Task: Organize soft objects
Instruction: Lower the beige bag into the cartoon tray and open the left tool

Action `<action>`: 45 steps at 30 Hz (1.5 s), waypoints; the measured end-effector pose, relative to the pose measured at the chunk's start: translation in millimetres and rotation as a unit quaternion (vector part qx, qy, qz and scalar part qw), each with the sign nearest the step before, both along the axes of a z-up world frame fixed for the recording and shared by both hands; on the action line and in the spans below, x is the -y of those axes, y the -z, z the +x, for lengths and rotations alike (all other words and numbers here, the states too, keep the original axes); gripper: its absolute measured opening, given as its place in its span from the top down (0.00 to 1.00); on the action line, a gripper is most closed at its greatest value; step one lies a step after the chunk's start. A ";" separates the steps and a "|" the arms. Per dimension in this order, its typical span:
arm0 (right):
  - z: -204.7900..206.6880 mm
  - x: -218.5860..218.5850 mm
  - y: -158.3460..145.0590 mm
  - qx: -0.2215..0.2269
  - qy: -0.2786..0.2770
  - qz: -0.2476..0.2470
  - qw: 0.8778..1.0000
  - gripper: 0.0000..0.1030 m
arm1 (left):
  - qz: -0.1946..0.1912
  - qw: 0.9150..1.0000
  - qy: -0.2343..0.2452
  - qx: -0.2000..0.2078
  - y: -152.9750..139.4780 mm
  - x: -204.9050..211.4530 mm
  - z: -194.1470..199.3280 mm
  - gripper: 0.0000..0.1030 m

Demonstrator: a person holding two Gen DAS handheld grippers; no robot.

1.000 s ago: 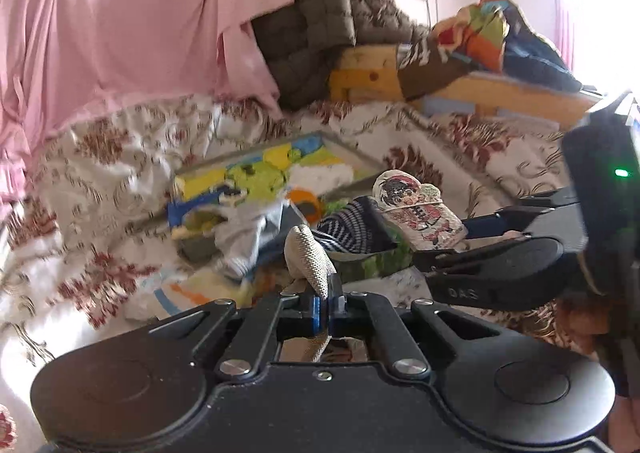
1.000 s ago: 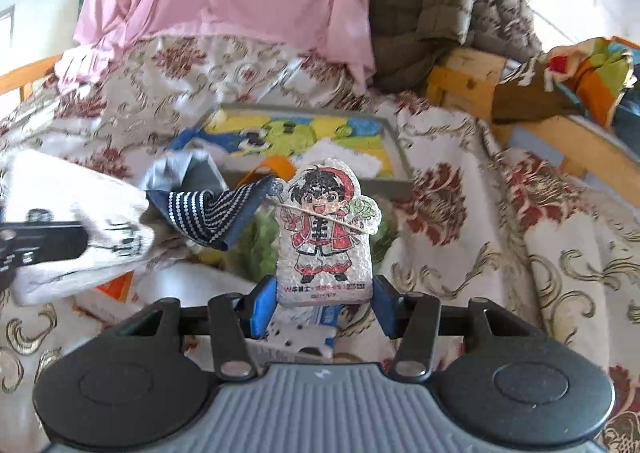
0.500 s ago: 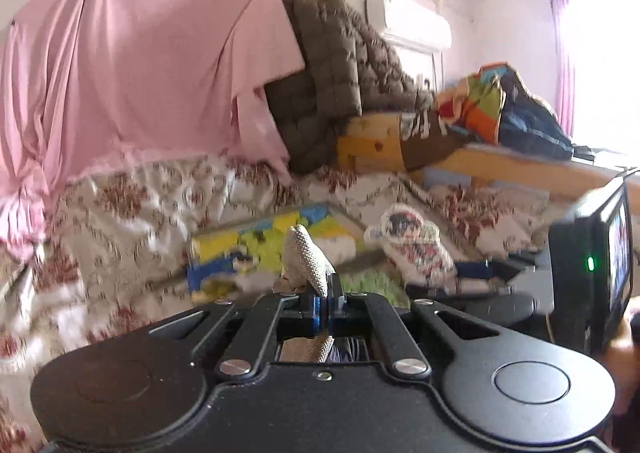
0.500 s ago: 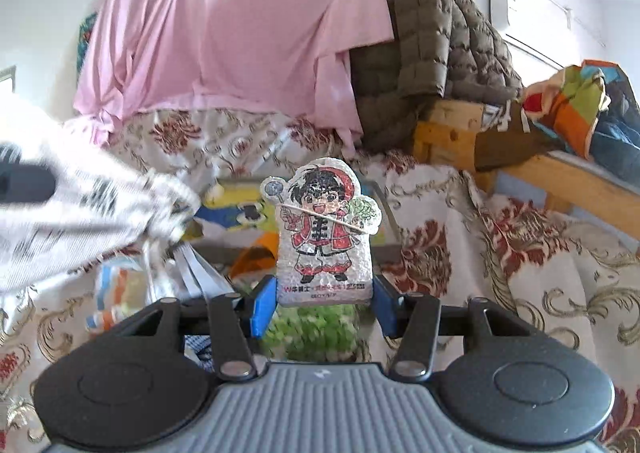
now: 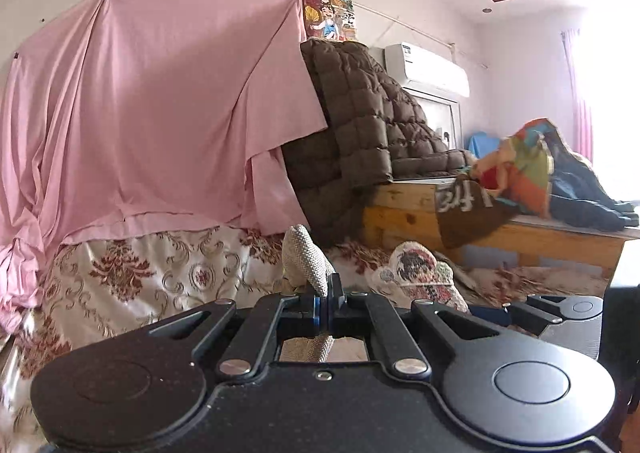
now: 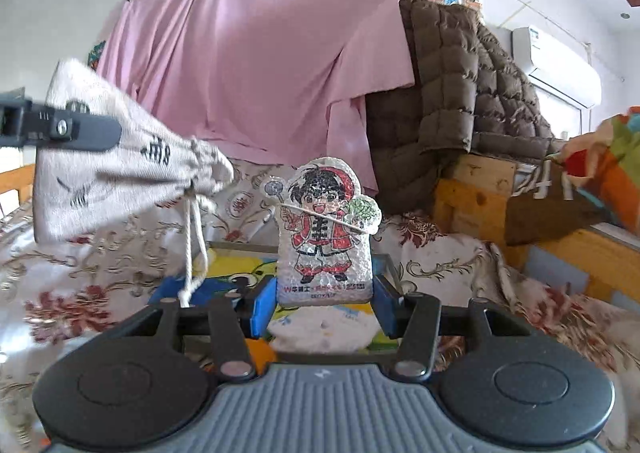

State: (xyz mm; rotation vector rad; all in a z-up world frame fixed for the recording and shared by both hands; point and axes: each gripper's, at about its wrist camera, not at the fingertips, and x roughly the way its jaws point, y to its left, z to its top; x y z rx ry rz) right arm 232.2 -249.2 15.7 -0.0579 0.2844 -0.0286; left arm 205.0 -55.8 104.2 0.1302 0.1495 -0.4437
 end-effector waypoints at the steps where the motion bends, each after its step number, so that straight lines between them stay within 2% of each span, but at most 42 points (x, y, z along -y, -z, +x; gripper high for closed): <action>1: 13.2 2.3 2.4 -0.008 0.007 0.005 1.000 0.46 | 0.001 1.000 -0.002 0.000 0.9 2.5 13.3 0.97; 8: 87.3 21.4 24.8 -0.053 0.026 0.037 0.998 0.46 | -0.012 0.999 -0.004 -0.040 22.6 24.2 102.7 0.97; 14: 111.5 34.1 49.8 -0.100 0.042 0.040 0.993 0.46 | -0.024 0.996 -0.009 -0.081 58.2 47.4 162.8 0.97; 20: 126.3 42.4 59.2 -0.125 0.046 0.044 0.990 0.46 | -0.055 0.986 -0.017 -0.154 93.0 52.9 202.8 0.97; 27: 134.9 40.9 63.4 -0.142 0.038 0.034 0.989 0.46 | -0.074 0.975 -0.044 -0.205 115.2 42.4 219.5 0.97; 33: 138.4 35.2 65.6 -0.150 0.024 0.027 0.988 0.46 | -0.071 0.963 -0.082 -0.248 127.9 29.7 230.7 0.95; 36: 140.8 32.6 68.5 -0.158 0.018 0.023 0.987 0.46 | -0.065 0.961 -0.088 -0.256 130.9 28.7 230.9 0.91; 41: 142.8 31.9 72.0 -0.170 0.014 0.024 0.985 0.46 | -0.034 0.961 -0.096 -0.257 132.4 34.4 228.4 0.82; 45: 141.9 33.8 73.0 -0.173 0.016 0.027 0.985 0.42 | -0.019 0.960 -0.104 -0.257 132.3 37.1 224.3 0.63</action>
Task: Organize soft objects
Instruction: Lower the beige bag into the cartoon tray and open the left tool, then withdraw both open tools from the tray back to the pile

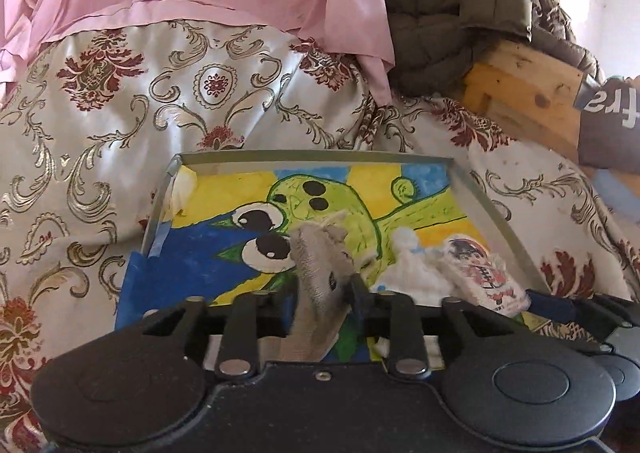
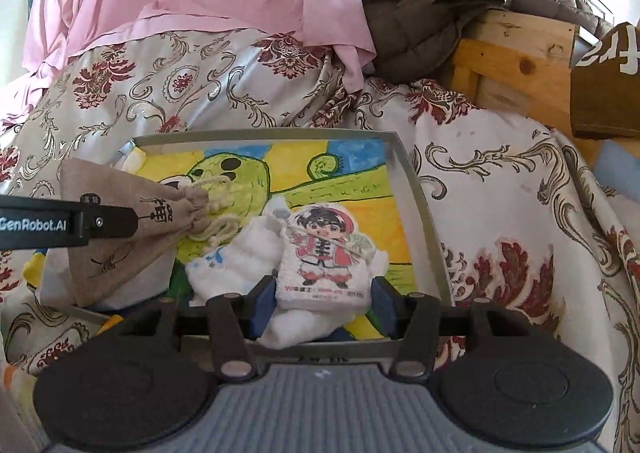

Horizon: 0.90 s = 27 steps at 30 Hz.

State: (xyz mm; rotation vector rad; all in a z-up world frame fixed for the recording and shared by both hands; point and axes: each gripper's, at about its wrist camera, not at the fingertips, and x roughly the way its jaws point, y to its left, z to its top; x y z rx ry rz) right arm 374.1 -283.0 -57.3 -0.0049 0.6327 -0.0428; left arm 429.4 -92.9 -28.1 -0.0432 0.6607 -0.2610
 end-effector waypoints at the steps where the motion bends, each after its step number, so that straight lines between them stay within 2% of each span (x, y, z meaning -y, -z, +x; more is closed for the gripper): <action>1: -0.6 0.5 0.0 0.000 0.001 0.001 1.000 0.39 | 0.003 1.000 -0.001 0.000 -0.5 0.2 -1.4 0.56; 4: -3.5 2.8 -1.8 0.001 0.005 0.007 1.000 0.33 | 0.019 1.000 -0.013 0.008 -3.9 -0.4 -6.4 0.41; 6: -7.3 4.3 -5.0 0.006 0.009 0.009 1.000 0.29 | 0.028 0.999 -0.021 0.014 -7.5 -1.7 -9.9 0.34; 11: -23.9 8.9 -22.4 0.031 0.018 0.021 0.999 0.21 | 0.038 0.999 -0.029 0.025 -21.8 -7.5 -23.8 0.29; 18: -67.0 12.9 -62.0 0.082 0.030 0.041 0.995 0.11 | 0.006 0.998 -0.039 0.057 -50.0 -18.6 -63.0 0.18; 27: -146.7 10.0 -98.4 0.138 0.033 0.055 0.988 0.01 | -0.019 0.994 -0.035 0.099 -86.0 -32.5 -140.2 0.06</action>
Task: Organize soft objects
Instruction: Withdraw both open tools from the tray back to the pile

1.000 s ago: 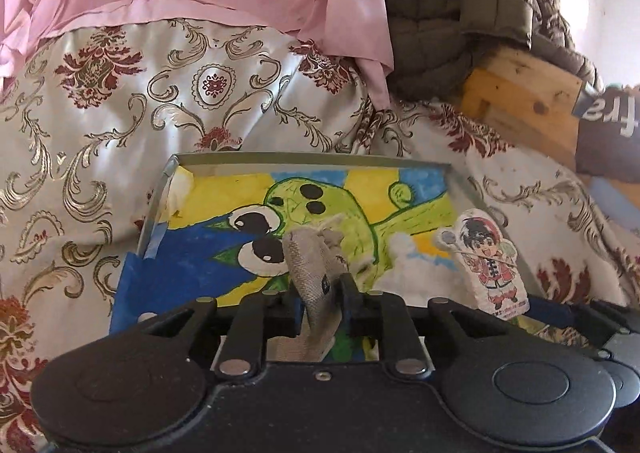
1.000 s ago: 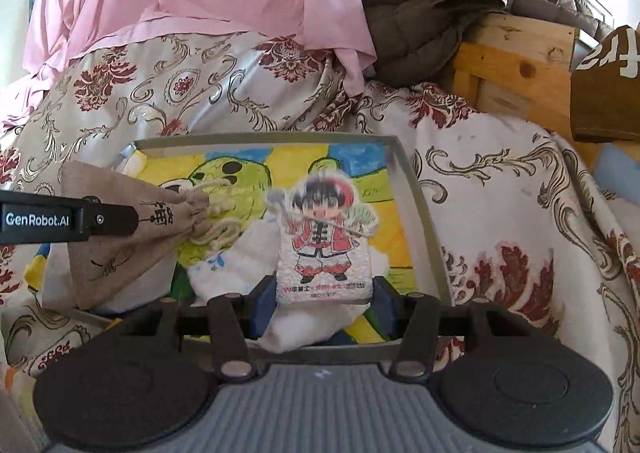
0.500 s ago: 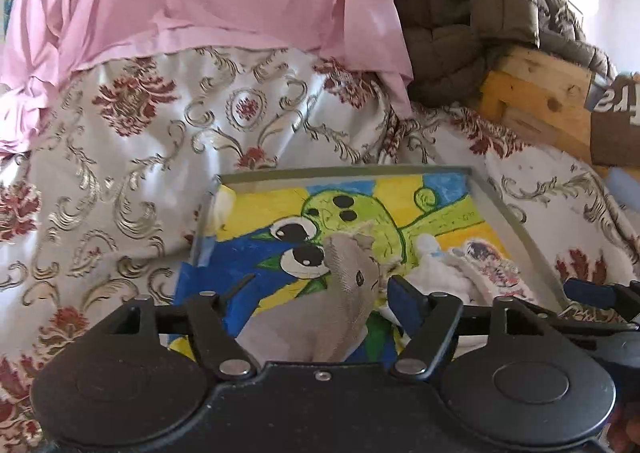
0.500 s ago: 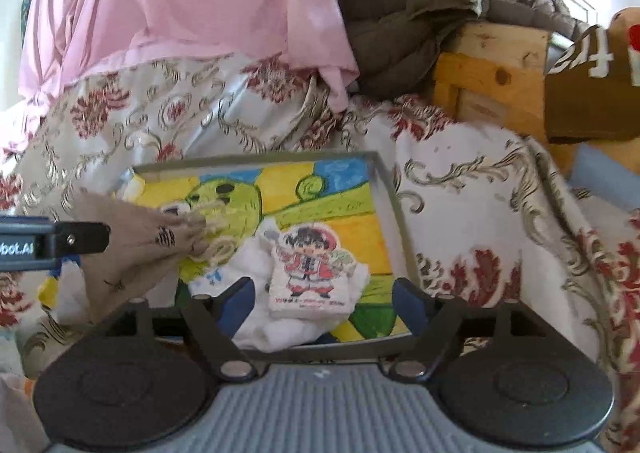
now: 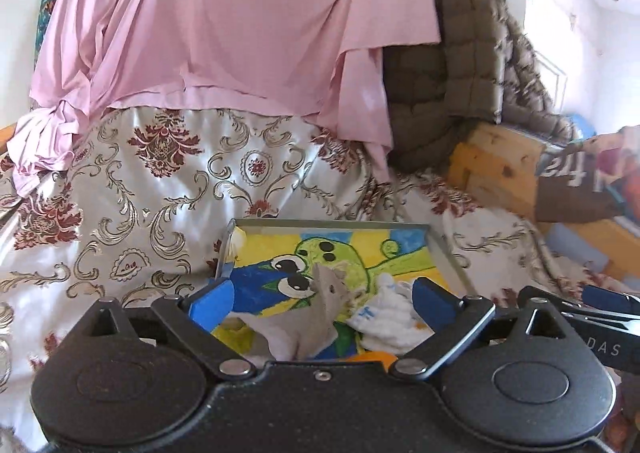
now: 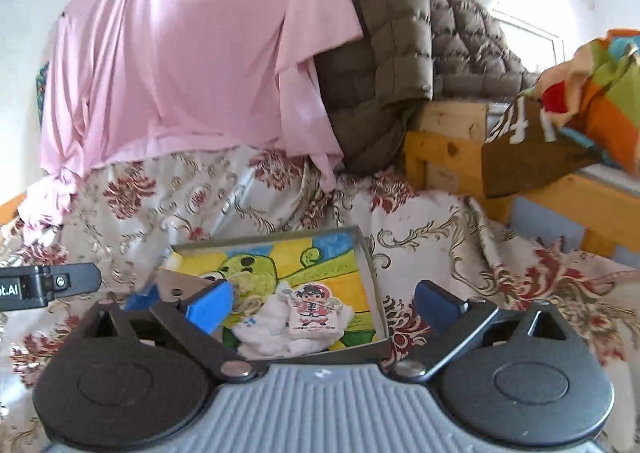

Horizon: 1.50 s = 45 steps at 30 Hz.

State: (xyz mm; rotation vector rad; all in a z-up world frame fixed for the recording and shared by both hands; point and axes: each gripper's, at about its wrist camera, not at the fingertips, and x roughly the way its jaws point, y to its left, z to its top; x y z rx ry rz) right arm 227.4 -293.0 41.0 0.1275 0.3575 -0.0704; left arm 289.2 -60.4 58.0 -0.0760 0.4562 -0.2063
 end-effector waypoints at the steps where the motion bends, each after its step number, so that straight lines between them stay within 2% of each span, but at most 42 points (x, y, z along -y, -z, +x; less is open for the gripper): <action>1: -8.5 -0.8 -2.2 0.004 -0.001 0.002 1.000 0.00 | 0.000 1.000 0.003 0.004 -3.0 -1.2 -9.9 0.05; 11: -87.8 -18.7 0.7 0.012 -0.018 0.011 1.000 0.00 | 0.016 0.999 0.011 0.044 -14.7 -15.3 -107.5 0.01; 19: -140.7 -34.2 5.2 0.032 -0.025 0.012 0.999 0.00 | 0.017 0.998 0.002 0.055 -3.6 -25.5 -169.0 0.01; 24: -163.4 -44.7 12.2 0.023 -0.028 0.000 0.999 0.00 | 0.020 0.998 -0.005 0.053 7.1 -34.6 -192.5 0.01; 31: -179.1 -64.4 20.6 0.002 -0.033 -0.027 0.999 0.00 | 0.022 0.999 -0.009 0.034 25.8 -51.8 -211.2 0.01; 36: -176.7 -80.3 32.4 -0.040 -0.042 -0.056 0.997 0.00 | 0.018 1.000 -0.021 0.013 40.1 -65.3 -213.7 0.01; 41: -172.2 -89.5 37.6 -0.062 -0.049 -0.076 0.994 0.00 | 0.005 0.998 -0.043 -0.045 56.1 -79.1 -209.9 0.01; 45: -164.4 -93.1 44.1 -0.092 -0.056 -0.083 0.991 0.00 | -0.001 0.995 -0.062 -0.075 63.3 -85.6 -205.8 0.01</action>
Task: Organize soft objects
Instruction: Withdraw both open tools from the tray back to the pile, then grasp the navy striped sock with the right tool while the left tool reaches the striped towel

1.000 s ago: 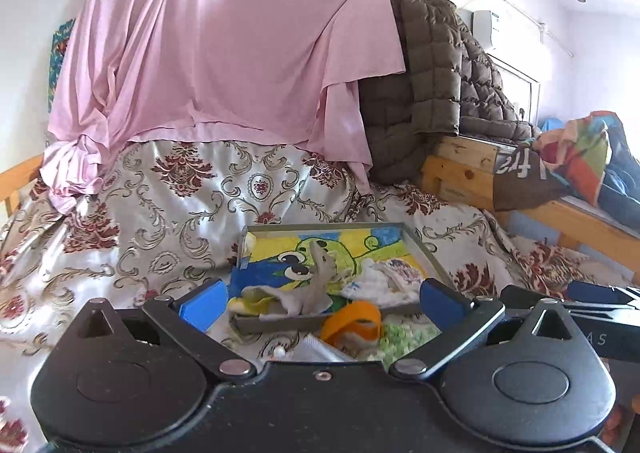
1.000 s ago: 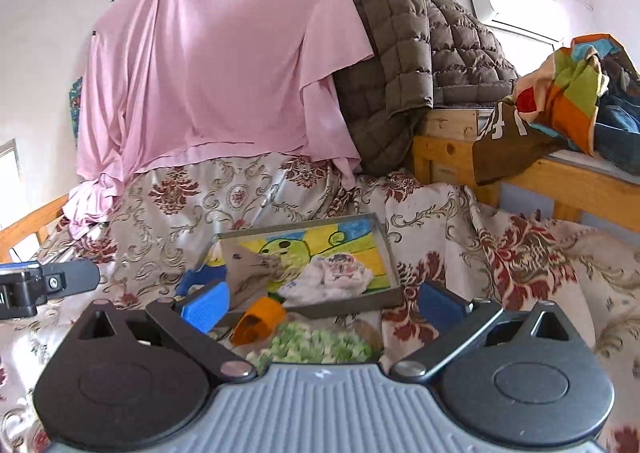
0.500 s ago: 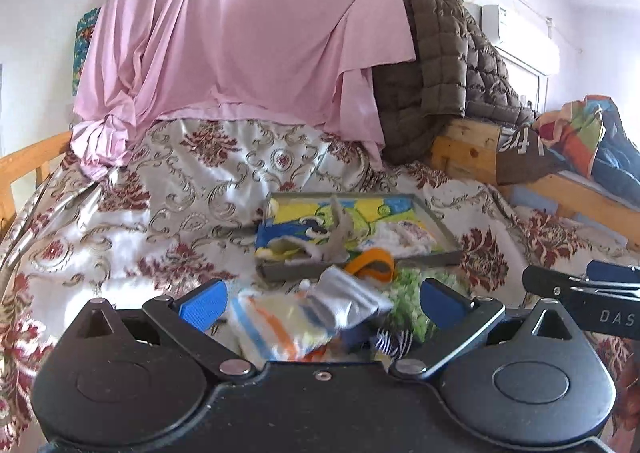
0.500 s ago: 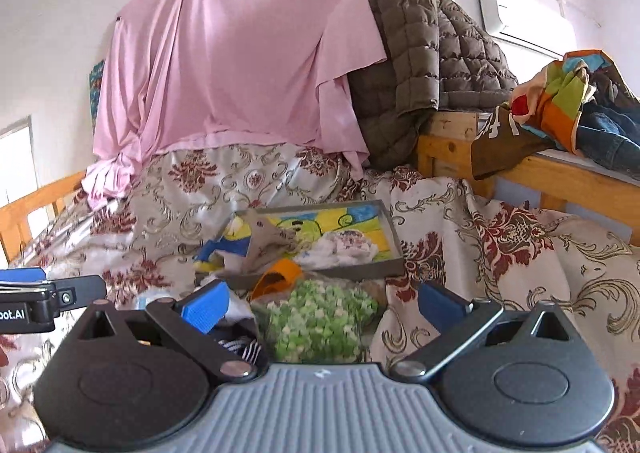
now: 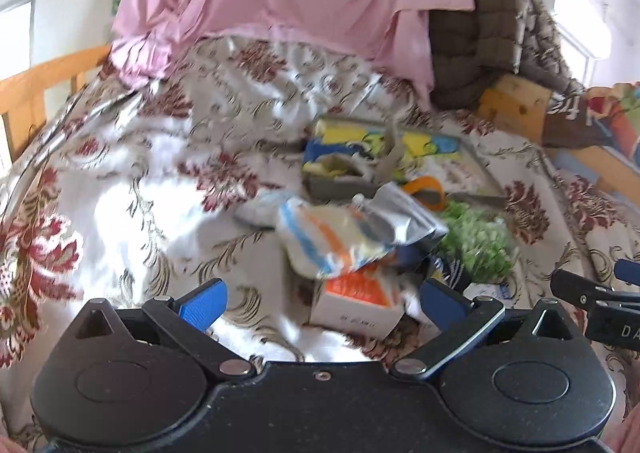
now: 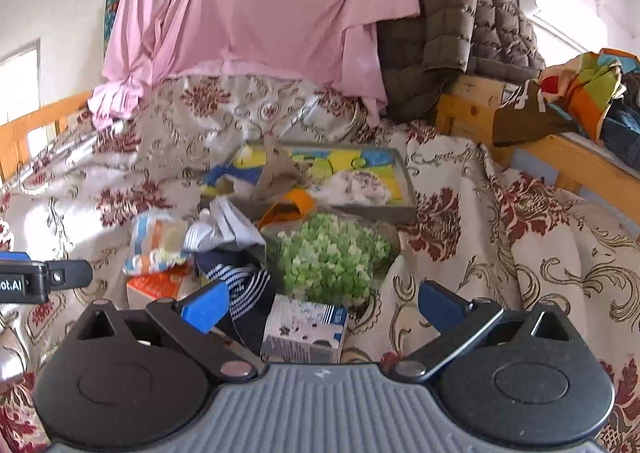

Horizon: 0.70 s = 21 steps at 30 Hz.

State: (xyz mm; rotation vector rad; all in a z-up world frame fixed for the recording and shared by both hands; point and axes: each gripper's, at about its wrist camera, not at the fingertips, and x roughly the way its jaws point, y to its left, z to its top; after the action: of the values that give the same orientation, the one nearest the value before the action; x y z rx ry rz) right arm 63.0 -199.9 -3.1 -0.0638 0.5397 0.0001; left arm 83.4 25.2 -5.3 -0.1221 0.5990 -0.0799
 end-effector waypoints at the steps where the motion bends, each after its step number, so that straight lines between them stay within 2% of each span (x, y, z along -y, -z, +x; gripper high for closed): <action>1: 1.8 -0.6 1.7 -0.007 -0.002 -0.002 1.000 0.00 | 0.001 1.000 -0.003 -0.005 1.0 -1.0 0.8 0.01; 12: 16.3 -15.1 15.7 -0.069 -0.041 -0.026 0.996 0.00 | 0.028 0.998 0.001 -0.055 7.8 4.2 10.5 0.01; 21: 19.0 -17.6 17.6 -0.074 -0.042 -0.029 0.996 0.00 | 0.032 0.997 -0.002 -0.064 8.1 3.6 15.6 0.01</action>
State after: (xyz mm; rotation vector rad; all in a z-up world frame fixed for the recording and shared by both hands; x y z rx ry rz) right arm 82.0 -182.4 -20.7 -0.1433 0.6850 0.0722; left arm 99.0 21.6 -13.4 -0.0669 0.7287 -0.0483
